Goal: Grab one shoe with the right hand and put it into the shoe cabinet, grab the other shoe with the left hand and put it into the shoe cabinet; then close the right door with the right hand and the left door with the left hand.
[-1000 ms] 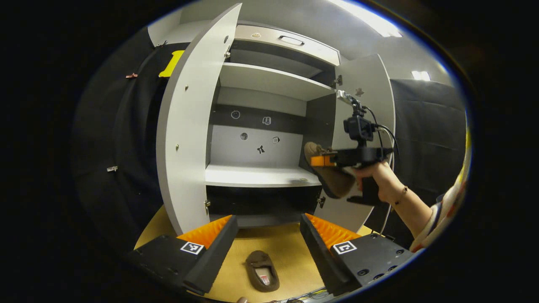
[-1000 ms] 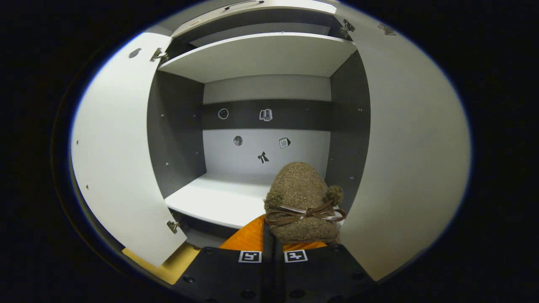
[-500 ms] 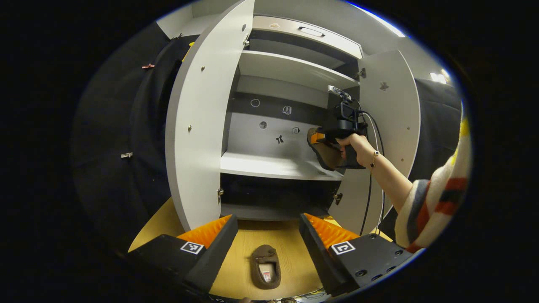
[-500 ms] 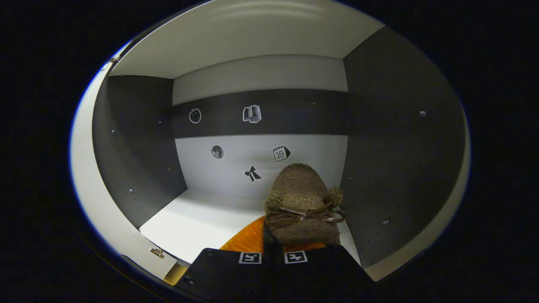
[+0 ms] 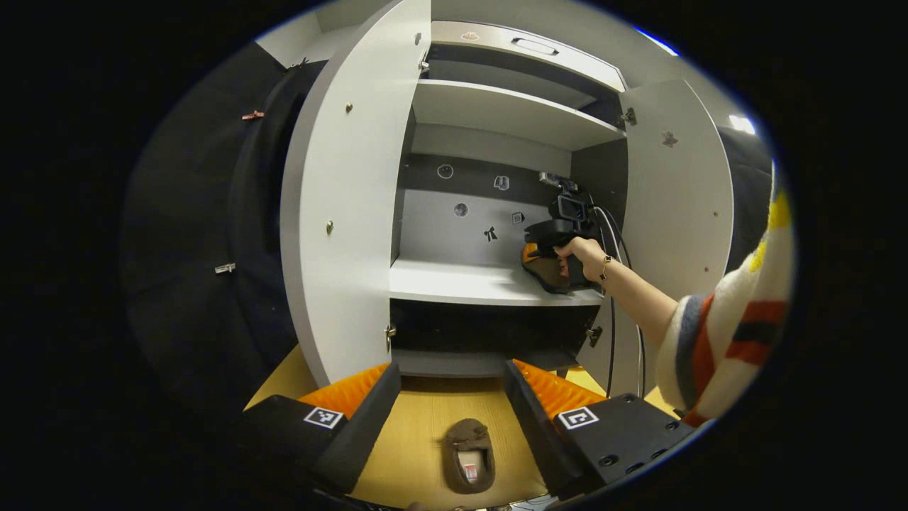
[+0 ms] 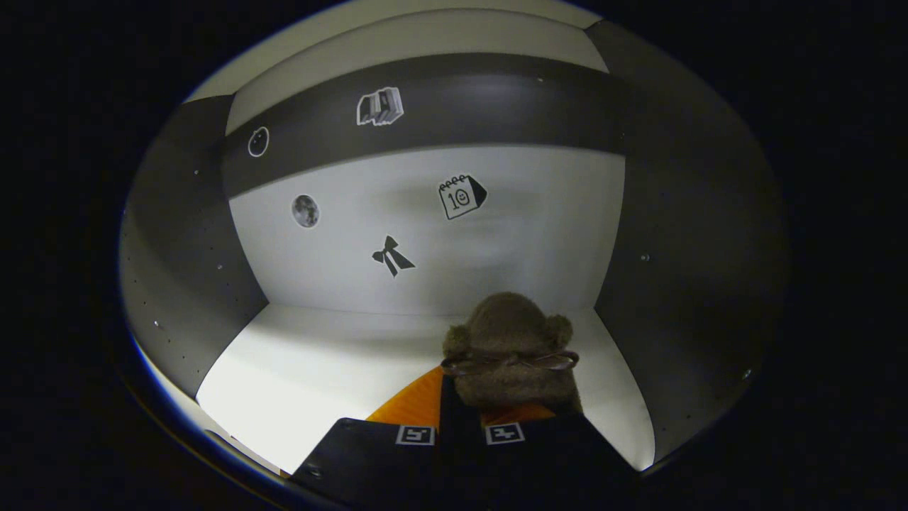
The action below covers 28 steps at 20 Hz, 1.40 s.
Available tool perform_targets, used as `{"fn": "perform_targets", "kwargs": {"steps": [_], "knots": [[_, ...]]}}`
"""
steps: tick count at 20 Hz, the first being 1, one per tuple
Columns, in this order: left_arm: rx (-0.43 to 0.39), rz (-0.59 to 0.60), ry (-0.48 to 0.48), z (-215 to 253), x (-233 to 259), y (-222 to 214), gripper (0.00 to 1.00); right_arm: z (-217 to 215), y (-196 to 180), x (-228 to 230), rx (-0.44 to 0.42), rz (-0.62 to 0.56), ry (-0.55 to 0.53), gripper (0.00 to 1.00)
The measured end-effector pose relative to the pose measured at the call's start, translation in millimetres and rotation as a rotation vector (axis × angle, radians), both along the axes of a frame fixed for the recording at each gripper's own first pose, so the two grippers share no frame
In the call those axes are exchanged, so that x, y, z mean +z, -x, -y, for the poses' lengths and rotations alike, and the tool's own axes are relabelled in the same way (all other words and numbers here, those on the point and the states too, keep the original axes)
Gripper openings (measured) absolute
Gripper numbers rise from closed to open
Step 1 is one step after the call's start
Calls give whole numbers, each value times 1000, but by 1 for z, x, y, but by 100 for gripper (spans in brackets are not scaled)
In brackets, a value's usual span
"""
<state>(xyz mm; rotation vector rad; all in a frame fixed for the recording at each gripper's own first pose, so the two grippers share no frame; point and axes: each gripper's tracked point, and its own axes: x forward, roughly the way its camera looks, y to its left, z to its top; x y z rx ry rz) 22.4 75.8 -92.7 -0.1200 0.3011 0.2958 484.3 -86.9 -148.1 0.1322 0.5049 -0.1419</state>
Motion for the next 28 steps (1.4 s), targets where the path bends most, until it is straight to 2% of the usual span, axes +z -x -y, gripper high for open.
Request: {"fn": "perform_targets", "kwargs": {"steps": [2,3,4,5,6,7,8,9,10,14,19,23,25,28], "knots": [[10,6,-19,-2,4,-1,94,1,-1,5,-15,11,-5,22],[8,13,-20,0,6,-2,93,-2,2,10,-10,20,-14,39],[4,22,-12,2,8,-3,94,-8,7,15,2,26,-29,44],[1,29,0,4,7,-4,94,-11,12,18,14,28,-32,54],[-4,37,12,5,8,-5,94,-14,19,21,27,29,-19,58],[-5,47,19,6,7,-5,95,-15,28,24,43,35,0,77],[-3,62,20,5,8,-6,95,-16,38,28,57,43,26,81],[-1,78,21,4,7,-6,95,-17,50,32,69,54,49,92],[-4,86,21,4,4,-6,95,-16,64,39,84,69,68,99],[-17,31,9,6,-32,4,95,-17,124,91,104,218,92,99],[-107,26,123,34,-79,11,94,-25,213,140,109,373,42,99],[-86,-102,163,30,-154,14,94,-30,277,148,119,451,33,99],[-112,-171,174,35,-190,14,89,-32,304,140,123,466,33,99],[-166,-228,172,44,-228,11,89,-32,337,129,113,474,50,99]]}}
